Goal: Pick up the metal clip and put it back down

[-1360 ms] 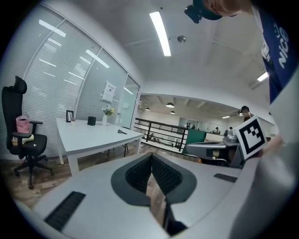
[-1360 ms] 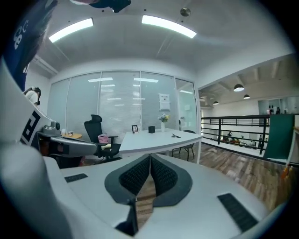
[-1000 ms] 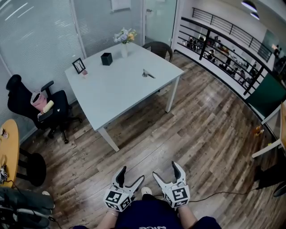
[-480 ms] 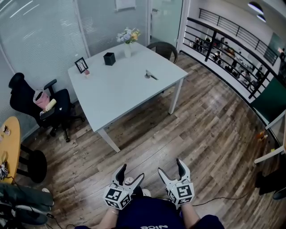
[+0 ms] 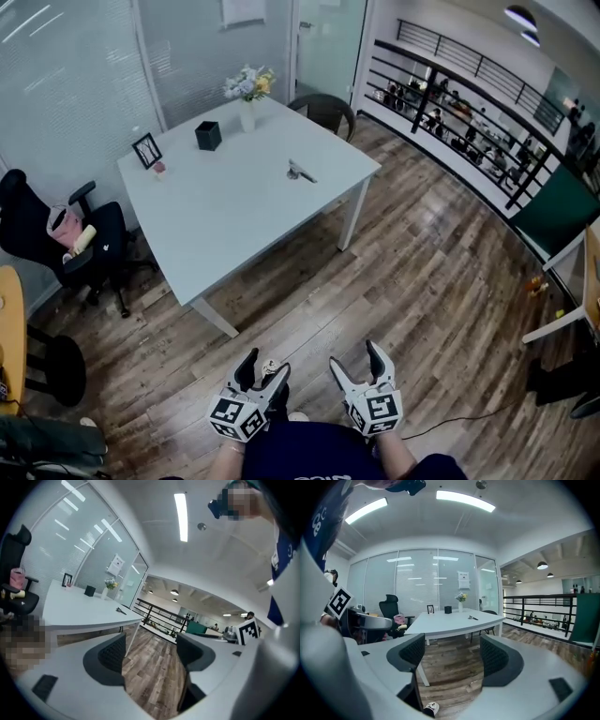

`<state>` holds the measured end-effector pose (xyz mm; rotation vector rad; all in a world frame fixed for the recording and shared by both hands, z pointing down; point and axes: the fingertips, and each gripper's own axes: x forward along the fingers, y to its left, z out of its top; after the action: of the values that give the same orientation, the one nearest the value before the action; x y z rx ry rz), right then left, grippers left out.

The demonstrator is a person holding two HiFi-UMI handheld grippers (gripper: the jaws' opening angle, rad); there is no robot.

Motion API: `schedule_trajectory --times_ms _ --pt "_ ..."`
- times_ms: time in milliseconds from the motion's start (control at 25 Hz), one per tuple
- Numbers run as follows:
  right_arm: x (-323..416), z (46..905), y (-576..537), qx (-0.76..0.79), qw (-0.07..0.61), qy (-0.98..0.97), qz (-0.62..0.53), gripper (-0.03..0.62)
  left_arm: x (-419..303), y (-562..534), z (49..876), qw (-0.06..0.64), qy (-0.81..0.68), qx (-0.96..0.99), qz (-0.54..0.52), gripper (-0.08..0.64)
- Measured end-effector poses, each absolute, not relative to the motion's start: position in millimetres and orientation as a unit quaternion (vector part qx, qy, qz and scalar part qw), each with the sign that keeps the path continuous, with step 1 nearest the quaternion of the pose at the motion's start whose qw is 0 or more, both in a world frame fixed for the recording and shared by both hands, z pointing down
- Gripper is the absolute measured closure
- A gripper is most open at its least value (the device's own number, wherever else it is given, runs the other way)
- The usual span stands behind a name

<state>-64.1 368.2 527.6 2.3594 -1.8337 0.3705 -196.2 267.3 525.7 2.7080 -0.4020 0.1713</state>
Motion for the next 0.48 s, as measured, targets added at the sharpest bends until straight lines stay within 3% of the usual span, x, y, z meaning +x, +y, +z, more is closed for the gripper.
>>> schedule_trajectory --times_ms 80,480 --pt "-57 528 353 0.785 0.068 -0.603 0.125 0.232 -187 252 525 0.212 -0.128 0.967 0.056 0.225" --pt "-28 526 252 0.792 0.103 -0.591 0.110 0.244 -139 160 510 0.145 -0.089 0.983 0.069 0.224"
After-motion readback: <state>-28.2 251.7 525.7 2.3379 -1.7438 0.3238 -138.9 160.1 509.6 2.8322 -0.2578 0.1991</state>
